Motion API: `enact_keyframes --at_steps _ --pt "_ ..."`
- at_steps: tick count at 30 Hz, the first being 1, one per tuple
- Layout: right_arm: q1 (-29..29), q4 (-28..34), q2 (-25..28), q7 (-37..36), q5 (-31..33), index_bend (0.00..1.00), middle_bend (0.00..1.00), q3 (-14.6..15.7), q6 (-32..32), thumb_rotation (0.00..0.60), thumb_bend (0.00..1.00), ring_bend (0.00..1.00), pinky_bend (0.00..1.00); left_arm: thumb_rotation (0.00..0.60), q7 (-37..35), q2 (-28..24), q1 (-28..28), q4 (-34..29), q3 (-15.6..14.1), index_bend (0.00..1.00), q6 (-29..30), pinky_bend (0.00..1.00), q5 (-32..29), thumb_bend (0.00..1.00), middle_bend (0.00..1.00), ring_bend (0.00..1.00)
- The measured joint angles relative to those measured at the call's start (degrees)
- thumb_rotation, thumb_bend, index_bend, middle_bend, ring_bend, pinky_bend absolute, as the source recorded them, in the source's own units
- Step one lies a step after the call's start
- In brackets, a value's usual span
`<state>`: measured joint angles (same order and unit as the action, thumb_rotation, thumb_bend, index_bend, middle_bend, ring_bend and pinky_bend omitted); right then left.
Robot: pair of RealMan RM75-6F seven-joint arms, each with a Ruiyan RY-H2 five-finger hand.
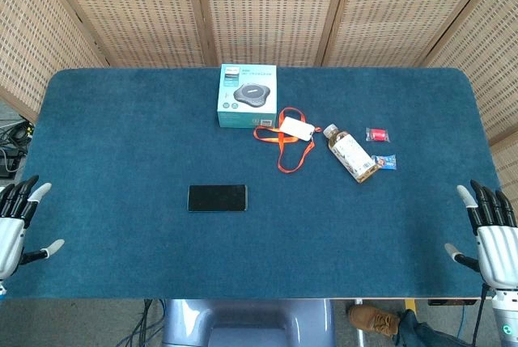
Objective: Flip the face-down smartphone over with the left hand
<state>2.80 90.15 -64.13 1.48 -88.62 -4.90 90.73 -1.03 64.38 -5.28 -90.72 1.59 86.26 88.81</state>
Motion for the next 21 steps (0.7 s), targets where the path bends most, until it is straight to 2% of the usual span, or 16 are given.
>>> enact_keyframes --at_steps 5,11,17,21 --pt "-0.1 0.0 0.2 -0.2 0.2 0.00 0.00 -0.1 0.1 0.600 0.00 0.00 0.00 0.600 -0.1 -0.4 -1.3 -1.1 0.6 0.00 -1.8 0.00 -0.3 0.00 0.00 0.00" --pt "0.1 -0.2 0.3 -0.6 1.3 0.00 0.00 -0.4 -0.9 0.600 0.00 0.00 0.00 0.600 0.4 -0.6 -5.8 -4.3 2.3 0.00 -7.4 0.00 -0.9 0.00 0.00 0.00" --pt "0.4 -0.4 0.1 -0.2 2.8 0.00 0.00 -1.0 -1.7 0.600 0.00 0.00 0.00 0.600 4.3 0.2 -14.9 -9.0 6.2 0.00 -19.8 0.00 -5.5 0.00 0.00 0.00" --pt "0.8 -0.7 -0.1 0.2 3.7 0.00 0.00 -1.3 -2.8 0.600 0.00 0.00 0.00 0.600 11.2 2.8 -22.7 -10.7 9.1 0.00 -29.7 0.00 -14.1 0.00 0.00 0.00"
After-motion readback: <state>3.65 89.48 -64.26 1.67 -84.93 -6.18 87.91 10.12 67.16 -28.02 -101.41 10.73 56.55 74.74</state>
